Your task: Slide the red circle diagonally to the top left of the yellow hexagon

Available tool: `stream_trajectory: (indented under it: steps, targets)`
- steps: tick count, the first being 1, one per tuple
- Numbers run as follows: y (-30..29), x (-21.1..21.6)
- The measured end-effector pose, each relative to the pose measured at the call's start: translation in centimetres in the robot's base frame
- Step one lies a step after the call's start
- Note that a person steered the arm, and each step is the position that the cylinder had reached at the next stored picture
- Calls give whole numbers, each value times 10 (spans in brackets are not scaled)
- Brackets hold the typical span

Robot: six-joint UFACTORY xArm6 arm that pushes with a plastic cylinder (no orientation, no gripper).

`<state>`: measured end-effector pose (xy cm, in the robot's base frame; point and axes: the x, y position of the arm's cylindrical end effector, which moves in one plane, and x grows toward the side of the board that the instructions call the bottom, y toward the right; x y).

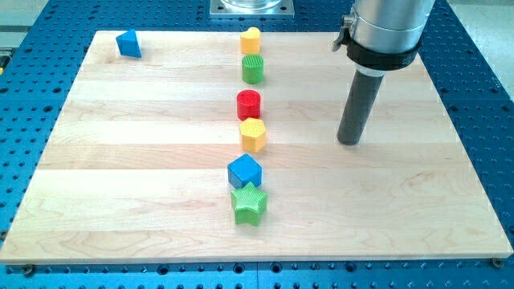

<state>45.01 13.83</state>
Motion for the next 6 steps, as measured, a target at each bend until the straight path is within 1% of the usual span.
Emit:
stream_trajectory:
  steps: [3, 4, 5, 6]
  targets:
    - [0, 1]
    - [-1, -43]
    - [-29, -45]
    - [-82, -56]
